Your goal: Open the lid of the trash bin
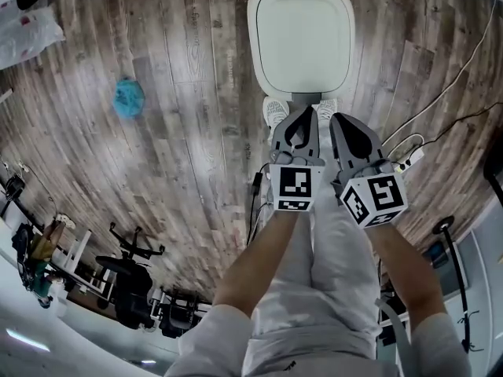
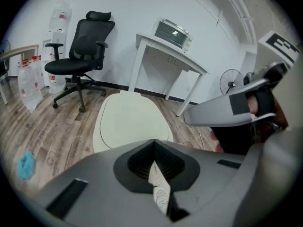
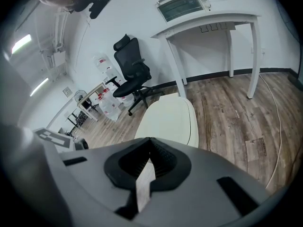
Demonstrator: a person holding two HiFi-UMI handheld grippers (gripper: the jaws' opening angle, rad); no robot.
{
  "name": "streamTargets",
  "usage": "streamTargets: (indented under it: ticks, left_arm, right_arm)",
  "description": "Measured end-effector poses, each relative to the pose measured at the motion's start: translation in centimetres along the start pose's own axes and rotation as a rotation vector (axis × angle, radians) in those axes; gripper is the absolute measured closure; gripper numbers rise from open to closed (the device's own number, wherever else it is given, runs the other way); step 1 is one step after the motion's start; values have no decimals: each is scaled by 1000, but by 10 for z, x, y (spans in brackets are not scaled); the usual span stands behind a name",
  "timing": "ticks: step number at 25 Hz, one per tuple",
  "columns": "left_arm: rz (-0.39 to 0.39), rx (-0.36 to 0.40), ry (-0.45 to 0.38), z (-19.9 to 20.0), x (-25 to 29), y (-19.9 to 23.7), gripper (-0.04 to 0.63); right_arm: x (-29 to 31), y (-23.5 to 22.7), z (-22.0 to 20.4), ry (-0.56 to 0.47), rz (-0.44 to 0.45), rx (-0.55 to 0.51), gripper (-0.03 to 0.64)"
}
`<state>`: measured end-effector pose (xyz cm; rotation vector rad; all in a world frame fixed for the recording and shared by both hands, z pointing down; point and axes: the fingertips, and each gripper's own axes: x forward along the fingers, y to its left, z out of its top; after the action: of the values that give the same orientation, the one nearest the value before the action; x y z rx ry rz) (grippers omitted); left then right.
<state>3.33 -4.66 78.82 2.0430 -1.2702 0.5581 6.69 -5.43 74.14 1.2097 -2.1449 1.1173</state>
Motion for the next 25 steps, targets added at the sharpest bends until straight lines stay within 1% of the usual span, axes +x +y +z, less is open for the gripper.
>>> streamTargets:
  ticks: [7, 14, 25]
  left_arm:
    - [11, -1, 31, -20, 20, 6, 597]
    - [19, -9, 49, -30, 24, 8, 597]
    - [22, 5, 42, -35, 27, 9, 597]
  right_arm:
    - [13, -7, -13, 6, 2, 34, 601]
    - [16, -7, -22, 18, 4, 47, 600]
    - [21, -3, -27, 16, 1, 61, 600]
